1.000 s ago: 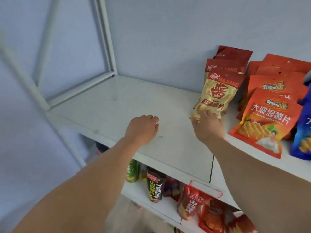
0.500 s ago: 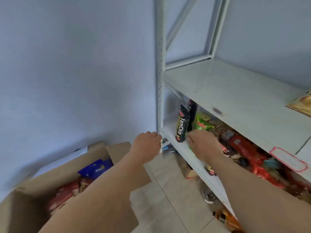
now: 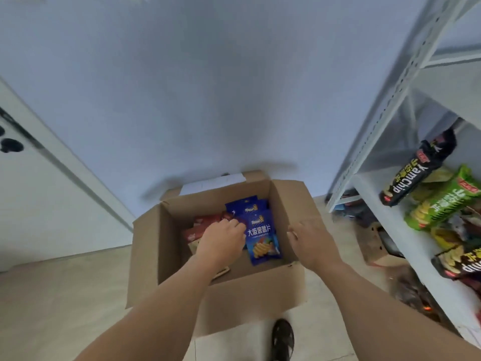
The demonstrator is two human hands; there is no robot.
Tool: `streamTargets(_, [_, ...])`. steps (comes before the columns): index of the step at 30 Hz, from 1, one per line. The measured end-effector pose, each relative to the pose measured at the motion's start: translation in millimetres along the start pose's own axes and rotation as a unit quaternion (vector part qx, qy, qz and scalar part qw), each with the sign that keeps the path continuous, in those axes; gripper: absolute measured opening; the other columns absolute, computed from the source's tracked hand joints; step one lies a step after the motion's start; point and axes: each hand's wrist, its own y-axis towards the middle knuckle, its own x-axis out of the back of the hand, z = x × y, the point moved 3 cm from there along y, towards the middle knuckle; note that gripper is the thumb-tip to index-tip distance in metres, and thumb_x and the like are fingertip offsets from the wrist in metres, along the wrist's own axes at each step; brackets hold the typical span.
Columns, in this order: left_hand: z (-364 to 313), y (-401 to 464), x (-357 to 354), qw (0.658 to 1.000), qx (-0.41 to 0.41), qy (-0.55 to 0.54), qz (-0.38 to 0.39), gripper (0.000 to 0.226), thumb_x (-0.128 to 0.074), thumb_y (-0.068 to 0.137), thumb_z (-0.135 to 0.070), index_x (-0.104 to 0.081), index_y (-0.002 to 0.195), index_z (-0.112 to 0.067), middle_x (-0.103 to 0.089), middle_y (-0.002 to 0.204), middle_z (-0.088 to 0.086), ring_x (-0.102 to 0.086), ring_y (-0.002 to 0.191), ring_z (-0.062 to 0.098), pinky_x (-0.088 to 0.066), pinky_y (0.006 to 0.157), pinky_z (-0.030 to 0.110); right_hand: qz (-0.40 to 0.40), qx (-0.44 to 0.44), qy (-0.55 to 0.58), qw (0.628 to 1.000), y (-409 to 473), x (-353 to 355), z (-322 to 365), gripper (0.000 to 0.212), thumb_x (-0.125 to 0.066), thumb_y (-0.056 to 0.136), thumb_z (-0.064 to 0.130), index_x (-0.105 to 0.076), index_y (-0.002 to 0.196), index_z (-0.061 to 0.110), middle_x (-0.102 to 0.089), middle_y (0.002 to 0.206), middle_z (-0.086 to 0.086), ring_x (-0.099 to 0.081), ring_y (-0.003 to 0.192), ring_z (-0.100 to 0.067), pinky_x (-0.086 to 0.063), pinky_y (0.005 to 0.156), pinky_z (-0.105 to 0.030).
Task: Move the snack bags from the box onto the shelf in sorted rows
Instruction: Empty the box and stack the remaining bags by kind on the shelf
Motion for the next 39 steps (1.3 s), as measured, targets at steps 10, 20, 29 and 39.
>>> streamTargets(10, [124,4,-112,0.948,0.266,-0.169,0.053,0.034,-0.042,0.103,-0.039,-0.054,0.131,-0.024,-0.058,0.128,-0.007,-0.057,0.114,0.015,-0.048,0.088,0.031,0.150,-0.026,0.116,0.981,106,-136,67,0.020,-0.045,0.103,0.037,-0.060,0.105,0.024,-0.065,0.105,0.005,-0.060,0.102,-0.018,-0.048,0.080,-0.033])
streamTargets(20, [194,33,-324,0.624,0.586,-0.510,0.088,0.080,-0.070,0.090,-0.045,-0.031,0.152,-0.014,-0.042,0.153,0.010,-0.045,0.137,0.030,-0.041,0.102,0.037,0.237,-0.329,0.358,0.841,202,-349,85,0.051,-0.058,0.097,0.044,-0.052,0.132,0.008,-0.061,0.104,-0.004,-0.057,0.096,-0.024,-0.046,0.084,-0.036])
streamTargets(29, [218,52,-479,0.519,0.617,-0.588,0.064,0.066,-0.084,0.076,-0.038,-0.047,0.128,-0.021,-0.067,0.116,-0.005,-0.061,0.099,0.014,-0.049,0.085,0.034,0.196,-0.476,0.447,0.732,250,-510,76,0.094,-0.076,0.071,0.066,-0.045,0.136,0.006,-0.070,0.066,0.004,-0.066,0.092,-0.024,-0.051,0.095,-0.044])
streamTargets(39, [208,50,-482,0.476,0.596,-0.639,0.098,0.028,-0.075,0.088,-0.017,-0.061,0.111,-0.025,-0.073,0.100,-0.006,-0.068,0.087,0.009,-0.048,0.063,0.025,0.174,-0.460,0.566,0.662,256,-521,84,0.024,-0.075,0.088,0.028,-0.059,0.104,0.022,-0.067,0.098,0.005,-0.060,0.078,-0.006,-0.047,0.063,-0.021])
